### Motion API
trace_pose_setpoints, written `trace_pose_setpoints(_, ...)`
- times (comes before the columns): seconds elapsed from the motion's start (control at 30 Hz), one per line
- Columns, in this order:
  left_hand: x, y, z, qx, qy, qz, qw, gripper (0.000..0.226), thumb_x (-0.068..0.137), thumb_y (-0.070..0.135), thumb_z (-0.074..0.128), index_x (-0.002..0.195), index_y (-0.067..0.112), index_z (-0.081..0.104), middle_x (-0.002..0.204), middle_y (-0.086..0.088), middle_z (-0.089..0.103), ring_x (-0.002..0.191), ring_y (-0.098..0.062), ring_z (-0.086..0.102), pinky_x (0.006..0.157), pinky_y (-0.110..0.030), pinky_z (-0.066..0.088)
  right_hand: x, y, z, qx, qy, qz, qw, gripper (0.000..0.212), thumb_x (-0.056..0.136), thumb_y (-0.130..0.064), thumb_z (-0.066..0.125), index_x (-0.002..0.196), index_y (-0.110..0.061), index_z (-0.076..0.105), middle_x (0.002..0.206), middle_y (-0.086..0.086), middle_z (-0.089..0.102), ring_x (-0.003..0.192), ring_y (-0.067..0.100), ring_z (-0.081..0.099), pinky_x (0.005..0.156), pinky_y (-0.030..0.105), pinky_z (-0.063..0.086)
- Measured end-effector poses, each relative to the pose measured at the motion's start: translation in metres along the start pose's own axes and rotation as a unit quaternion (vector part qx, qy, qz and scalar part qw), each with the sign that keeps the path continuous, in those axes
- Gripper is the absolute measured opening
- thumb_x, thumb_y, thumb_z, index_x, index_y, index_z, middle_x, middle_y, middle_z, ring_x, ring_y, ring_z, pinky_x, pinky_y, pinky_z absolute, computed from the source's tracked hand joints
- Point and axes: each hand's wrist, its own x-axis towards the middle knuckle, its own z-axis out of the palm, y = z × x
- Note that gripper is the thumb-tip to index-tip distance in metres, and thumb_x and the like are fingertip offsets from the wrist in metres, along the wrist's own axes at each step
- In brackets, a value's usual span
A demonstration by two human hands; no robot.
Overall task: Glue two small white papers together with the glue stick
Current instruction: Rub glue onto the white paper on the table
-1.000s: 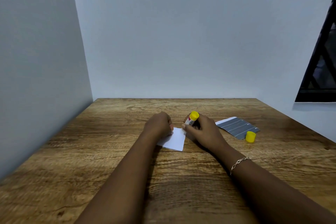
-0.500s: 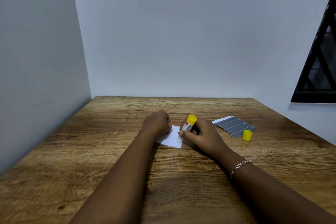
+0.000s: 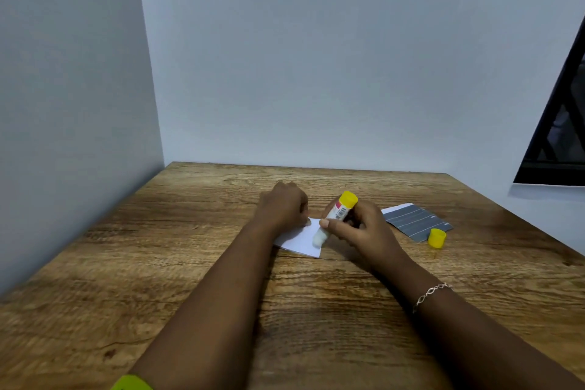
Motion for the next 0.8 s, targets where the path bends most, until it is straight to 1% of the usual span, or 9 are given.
trace_pose_setpoints(0.1, 0.0034, -0.0046, 0.0006, -0.015, -0.039, 0.011, 0.999, 0.027, 0.080, 0.034, 0.065, 0.103, 0.021, 0.062, 0.115, -0.003, 0.057, 0.114, -0.022, 0.046, 0.092, -0.041, 0.037, 0.0015, 0.0023, -0.0048, 0.023, 0.031, 0.007, 0.999, 0.034, 0.068, -0.035, 0.066, 0.074, -0.002, 0.062, 0.062, 0.018, 0.054, 0.057, 0.022, 0.045, 0.054, 0.035, 0.034)
trace_pose_setpoints(0.17, 0.0046, -0.0069, 0.0004, -0.022, -0.059, 0.007, 0.998, 0.029, 0.080, 0.036, 0.065, 0.105, 0.022, 0.061, 0.113, -0.001, 0.059, 0.113, -0.022, 0.048, 0.095, -0.042, 0.036, 0.0026, 0.0026, -0.0077, 0.034, 0.041, 0.006, 0.999, 0.035, 0.069, -0.034, 0.066, 0.075, 0.001, 0.061, 0.061, 0.020, 0.051, 0.056, 0.019, 0.044, 0.053, 0.033, 0.034)
trace_pose_setpoints(0.23, 0.0051, -0.0079, 0.0000, -0.028, -0.072, -0.002, 0.997, 0.026, 0.081, 0.037, 0.064, 0.102, 0.022, 0.060, 0.103, 0.000, 0.059, 0.109, -0.022, 0.050, 0.096, -0.042, 0.035, 0.0034, 0.0028, -0.0091, 0.044, 0.044, 0.009, 0.998, 0.028, 0.074, -0.025, 0.068, 0.076, 0.002, 0.061, 0.060, 0.014, 0.051, 0.054, 0.014, 0.044, 0.052, 0.030, 0.034)
trace_pose_setpoints(0.3, 0.0054, -0.0076, -0.0005, -0.036, -0.083, -0.012, 0.996, 0.022, 0.081, 0.037, 0.063, 0.095, 0.021, 0.059, 0.094, 0.003, 0.055, 0.106, -0.022, 0.053, 0.097, -0.042, 0.036, 0.0043, 0.0037, -0.0100, 0.052, 0.044, 0.015, 0.998, 0.017, 0.079, -0.013, 0.067, 0.077, 0.003, 0.061, 0.059, 0.006, 0.052, 0.049, 0.005, 0.043, 0.049, 0.022, 0.035)
trace_pose_setpoints(0.43, 0.0065, -0.0073, -0.0005, -0.027, -0.101, -0.027, 0.994, 0.022, 0.080, 0.039, 0.064, 0.083, 0.021, 0.053, 0.090, 0.003, 0.054, 0.100, -0.023, 0.054, 0.095, -0.042, 0.040, 0.0052, 0.0056, -0.0099, 0.058, 0.044, 0.028, 0.997, 0.017, 0.081, -0.012, 0.065, 0.080, 0.004, 0.060, 0.059, 0.002, 0.053, 0.046, 0.001, 0.044, 0.047, 0.015, 0.035)
trace_pose_setpoints(0.5, 0.0055, -0.0073, -0.0005, -0.031, -0.113, -0.041, 0.992, 0.025, 0.081, 0.041, 0.063, 0.085, 0.018, 0.054, 0.091, -0.001, 0.056, 0.091, -0.022, 0.052, 0.087, -0.038, 0.041, 0.0059, 0.0062, -0.0099, 0.063, 0.049, 0.041, 0.996, 0.016, 0.080, -0.014, 0.065, 0.080, 0.002, 0.061, 0.061, 0.002, 0.056, 0.049, 0.001, 0.048, 0.050, 0.019, 0.038)
trace_pose_setpoints(0.6, 0.0023, -0.0056, -0.0032, -0.072, -0.131, -0.062, 0.987, 0.033, 0.081, 0.038, 0.064, 0.096, 0.009, 0.058, 0.099, -0.009, 0.062, 0.085, -0.021, 0.051, 0.072, -0.031, 0.039, 0.0068, 0.0081, -0.0103, 0.076, 0.064, 0.059, 0.993, 0.010, 0.080, -0.014, 0.066, 0.077, -0.005, 0.062, 0.068, 0.010, 0.062, 0.062, 0.015, 0.058, 0.059, 0.032, 0.044)
trace_pose_setpoints(0.7, 0.0000, -0.0035, -0.0062, -0.094, -0.131, -0.066, 0.985, 0.030, 0.079, 0.032, 0.068, 0.095, 0.009, 0.057, 0.101, -0.009, 0.061, 0.091, -0.024, 0.055, 0.071, -0.030, 0.039, 0.0075, 0.0101, -0.0106, 0.065, 0.070, 0.063, 0.993, 0.013, 0.080, -0.016, 0.067, 0.077, -0.005, 0.061, 0.073, 0.020, 0.064, 0.067, 0.025, 0.059, 0.063, 0.039, 0.045)
trace_pose_setpoints(0.8, -0.0016, -0.0007, -0.0070, -0.090, -0.127, -0.072, 0.985, 0.037, 0.079, 0.031, 0.068, 0.103, 0.005, 0.059, 0.109, -0.011, 0.063, 0.101, -0.027, 0.058, 0.073, -0.031, 0.040, 0.0080, 0.0096, -0.0108, 0.058, 0.075, 0.067, 0.993, 0.014, 0.080, -0.017, 0.067, 0.078, -0.004, 0.062, 0.075, 0.018, 0.065, 0.068, 0.025, 0.059, 0.064, 0.039, 0.045)
